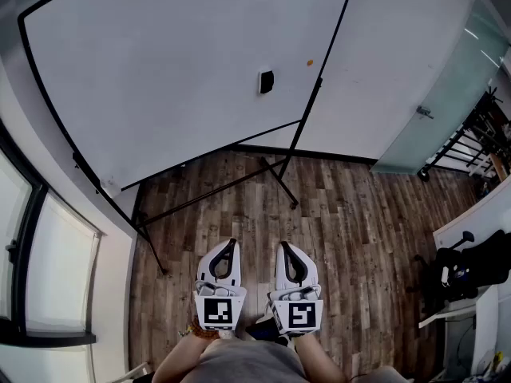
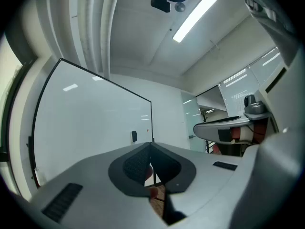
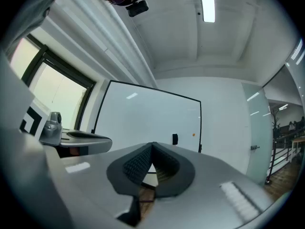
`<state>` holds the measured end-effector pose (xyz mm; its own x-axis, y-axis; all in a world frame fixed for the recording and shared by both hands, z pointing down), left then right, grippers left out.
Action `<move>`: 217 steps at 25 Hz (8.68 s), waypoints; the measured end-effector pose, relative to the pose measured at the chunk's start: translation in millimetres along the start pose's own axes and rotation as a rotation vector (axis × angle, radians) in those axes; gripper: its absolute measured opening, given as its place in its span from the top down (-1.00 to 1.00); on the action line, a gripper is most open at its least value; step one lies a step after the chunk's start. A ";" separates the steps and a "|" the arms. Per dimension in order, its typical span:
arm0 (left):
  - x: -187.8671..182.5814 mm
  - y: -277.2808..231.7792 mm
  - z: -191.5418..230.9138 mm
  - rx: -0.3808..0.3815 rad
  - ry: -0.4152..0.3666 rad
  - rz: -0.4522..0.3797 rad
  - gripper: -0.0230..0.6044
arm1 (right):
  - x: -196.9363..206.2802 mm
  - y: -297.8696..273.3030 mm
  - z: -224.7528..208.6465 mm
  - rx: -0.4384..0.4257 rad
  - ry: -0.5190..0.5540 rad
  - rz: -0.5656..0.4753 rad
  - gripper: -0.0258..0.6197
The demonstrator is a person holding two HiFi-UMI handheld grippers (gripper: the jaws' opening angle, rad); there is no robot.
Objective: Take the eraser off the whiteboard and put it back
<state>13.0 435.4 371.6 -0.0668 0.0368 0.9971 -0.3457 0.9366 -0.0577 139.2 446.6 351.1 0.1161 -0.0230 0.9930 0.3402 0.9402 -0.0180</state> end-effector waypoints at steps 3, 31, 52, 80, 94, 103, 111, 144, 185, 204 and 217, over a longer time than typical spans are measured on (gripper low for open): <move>-0.7 -2.6 8.1 0.014 0.017 0.001 0.90 | 1.8 -5.4 0.2 0.012 -0.022 0.001 0.89; -5.3 -177.2 -11.3 -0.005 -0.024 0.055 0.90 | 29.9 -149.7 -116.9 -0.034 -0.050 0.030 0.89; 14.9 -283.2 20.7 -0.015 0.000 0.065 0.90 | 53.4 -250.9 -160.7 -0.051 -0.040 0.049 0.89; 14.4 -410.8 158.4 0.187 -0.007 0.059 0.90 | 34.6 -423.3 -144.7 0.128 -0.009 0.027 0.89; 25.6 -437.1 196.5 0.236 -0.001 0.057 0.90 | 41.4 -459.3 -140.0 0.167 0.035 0.056 0.89; 17.3 -467.6 201.7 0.226 0.015 0.049 0.90 | 35.8 -498.8 -159.3 0.153 0.041 0.029 0.89; 20.5 -489.8 202.6 0.214 0.010 0.055 0.90 | 35.4 -524.9 -173.5 0.146 0.046 0.024 0.88; 22.1 -561.7 187.7 0.136 0.014 0.086 0.90 | 49.3 -611.8 -213.4 -0.037 0.026 0.074 0.40; 27.5 -599.1 201.3 0.044 0.014 0.098 0.90 | 59.6 -664.3 -214.0 -0.183 0.022 0.110 0.04; 26.1 -595.7 207.9 0.013 0.016 0.091 0.90 | 59.1 -674.7 -212.7 -0.196 0.008 0.107 0.05; 27.1 -591.6 210.5 0.015 0.013 0.088 0.90 | 59.7 -673.3 -213.4 -0.158 0.019 0.123 0.15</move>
<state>18.7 -191.0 422.3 -0.0859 0.1232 0.9887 -0.3526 0.9243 -0.1458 116.2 -260.4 397.4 0.1827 0.0815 0.9798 0.4645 0.8711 -0.1591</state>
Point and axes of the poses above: the fingertips, and each gripper's own axes: y backward along the fingers, z to its left, x out of its underside, the point moved 3 cm from there along y, backward along the fingers, and after that the axes turned 6 degrees about z, right-handed, at the moved point
